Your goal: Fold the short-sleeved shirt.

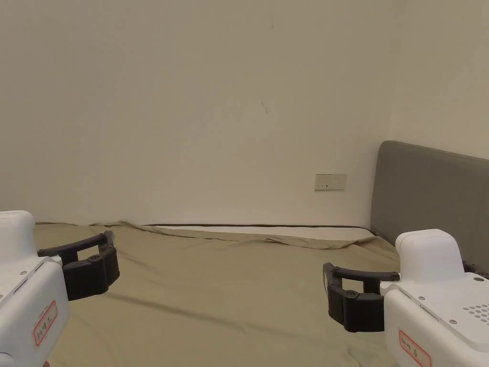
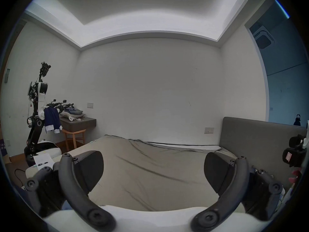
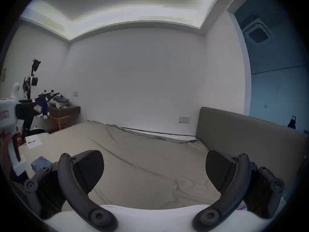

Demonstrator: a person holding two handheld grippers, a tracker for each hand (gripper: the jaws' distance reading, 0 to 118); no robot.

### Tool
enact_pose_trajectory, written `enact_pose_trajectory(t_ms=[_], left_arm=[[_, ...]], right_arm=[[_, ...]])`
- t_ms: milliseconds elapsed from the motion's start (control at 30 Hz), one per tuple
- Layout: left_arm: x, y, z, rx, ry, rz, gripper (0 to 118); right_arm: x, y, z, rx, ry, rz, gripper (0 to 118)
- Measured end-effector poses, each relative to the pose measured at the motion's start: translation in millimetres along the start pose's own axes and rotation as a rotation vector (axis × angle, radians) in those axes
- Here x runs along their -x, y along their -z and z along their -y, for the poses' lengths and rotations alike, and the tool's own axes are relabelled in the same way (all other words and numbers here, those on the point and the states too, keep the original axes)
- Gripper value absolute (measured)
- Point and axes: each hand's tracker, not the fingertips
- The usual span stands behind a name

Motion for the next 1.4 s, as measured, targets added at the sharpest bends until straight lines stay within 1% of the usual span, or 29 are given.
enact_pose_trajectory(t_ms=[100,167,200,233,267,333,433,633,733,800,900,933,1000,1100,1167,1200,1267,1300,1333,1400], left_arm=[[0.0,0.0,-2.3,0.006,0.001,-0.007,118],[-0.6,0.7,-0.8,0.014,0.003,-0.005,118],[0.0,0.5,-0.5,0.014,0.004,-0.003,118],[1.0,0.0,-0.1,0.013,0.007,-0.001,118],[0.6,-1.2,0.7,0.008,0.006,-0.002,118],[2.0,-4.2,0.7,-0.004,-0.007,-0.001,118],[3.0,-7.7,-2.6,-0.005,-0.027,0.008,118],[2.6,-11.5,-7.5,-0.008,-0.007,-0.004,118],[2.5,-11.0,-6.8,-0.006,-0.003,-0.001,118],[2.3,-11.2,-7.0,-0.006,-0.005,0.004,118],[3.9,-10.8,-7.9,-0.001,-0.016,0.005,118],[3.1,-10.8,-8.2,0.001,-0.023,0.008,118],[3.6,-10.4,-8.7,0.006,-0.029,0.012,118],[1.3,-10.0,-9.1,0.010,-0.021,0.003,118],[2.2,-8.7,-9.3,0.014,-0.016,-0.003,118],[1.1,-8.1,-8.8,0.017,-0.015,-0.004,118],[1.1,-6.8,-8.4,0.022,-0.016,-0.003,118],[1.7,-6.2,-8.5,0.024,-0.014,-0.001,118],[-0.5,-6.3,-8.9,0.026,-0.011,-0.001,118],[-2.1,-5.9,-9.4,0.026,0.000,-0.005,118]], right_arm=[[-5.3,1.5,-2.1,-0.001,0.079,-0.030,118],[-6.4,3.9,-7.0,0.038,0.107,-0.030,118],[-6.0,4.6,-9.0,0.057,0.108,-0.025,118],[-4.2,4.9,-13.3,0.101,0.096,-0.007,118],[-1.9,5.1,-15.7,0.127,0.067,0.014,118],[1.7,3.4,-14.5,0.071,0.037,0.019,118],[6.0,1.7,-17.9,0.050,0.005,0.033,118],[8.2,-1.9,-25.4,-0.026,-0.021,0.050,118],[12.3,-6.8,-28.9,-0.047,-0.046,0.048,118],[14.6,-9.2,-31.4,-0.037,-0.066,0.012,118],[16.6,-10.7,-31.4,-0.063,-0.067,-0.002,118],[17.9,-9.7,-32.8,-0.056,-0.058,0.019,118],[14.8,-5.8,-33.2,-0.058,-0.021,0.014,118],[12.1,-1.8,-31.1,-0.035,0.100,0.014,118],[13.6,-1.7,-27.9,-0.060,0.157,0.065,118],[15.6,-1.3,-25.0,-0.085,0.171,0.115,118],[19.6,-0.1,-18.6,-0.159,0.161,0.218,118],[21.3,0.3,-17.6,-0.176,0.155,0.244,118],[21.1,0.9,-18.2,-0.170,0.145,0.241,118],[15.7,1.1,-23.0,-0.123,0.147,0.193,118]])
